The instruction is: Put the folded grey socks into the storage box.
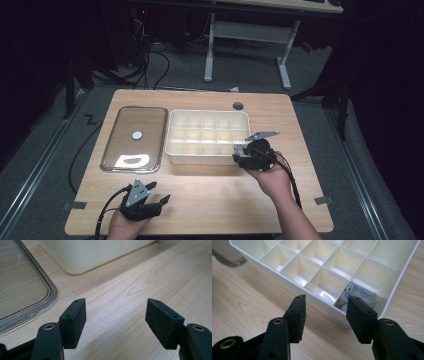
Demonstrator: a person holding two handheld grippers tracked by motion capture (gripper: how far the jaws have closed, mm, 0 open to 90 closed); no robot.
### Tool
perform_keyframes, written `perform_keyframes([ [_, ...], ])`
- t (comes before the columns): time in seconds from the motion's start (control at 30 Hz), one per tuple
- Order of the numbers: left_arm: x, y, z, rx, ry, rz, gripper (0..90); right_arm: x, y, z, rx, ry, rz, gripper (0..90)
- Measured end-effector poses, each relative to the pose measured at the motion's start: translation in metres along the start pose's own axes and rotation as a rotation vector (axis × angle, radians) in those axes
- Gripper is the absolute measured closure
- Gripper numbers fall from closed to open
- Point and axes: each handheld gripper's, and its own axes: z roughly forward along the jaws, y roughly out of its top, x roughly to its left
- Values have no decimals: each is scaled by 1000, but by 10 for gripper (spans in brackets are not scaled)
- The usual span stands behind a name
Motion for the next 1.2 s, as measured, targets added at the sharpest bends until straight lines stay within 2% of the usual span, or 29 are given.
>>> perform_keyframes([
  [0.2,-1,1,0,4,4,10,335,10,-21,6,-26,-23,-11,433],
  [0.33,-3,1,0,5,9,18,333,15,-36,12,-57,-17,-12,405],
  [0.47,-4,1,-1,7,13,17,328,19,-51,17,-88,-34,-8,432],
  [0.53,-4,1,-1,8,15,17,322,21,-58,20,-96,-26,2,433],
  [0.7,-5,2,0,16,18,14,305,33,-82,28,-136,-30,3,418],
  [0.77,-6,2,-1,20,22,18,300,39,-96,29,-192,-38,8,418],
  [0.83,-7,2,-1,21,24,14,298,42,-112,29,-238,-33,50,415],
  [0.87,-8,2,-2,16,24,15,298,43,-115,30,-196,-6,35,386],
  [0.9,-9,2,-1,13,25,20,298,43,-116,29,-181,-23,-7,384],
  [0.93,-10,2,-1,19,28,34,297,42,-118,28,-186,-42,-19,392],
  [1.03,-9,3,0,19,28,29,297,36,-120,29,-195,-24,19,389],
  [1.13,-10,3,1,23,23,34,295,37,-120,30,-193,-32,-1,390],
  [1.2,-10,2,0,19,23,34,295,37,-120,30,-200,-26,10,389],
])
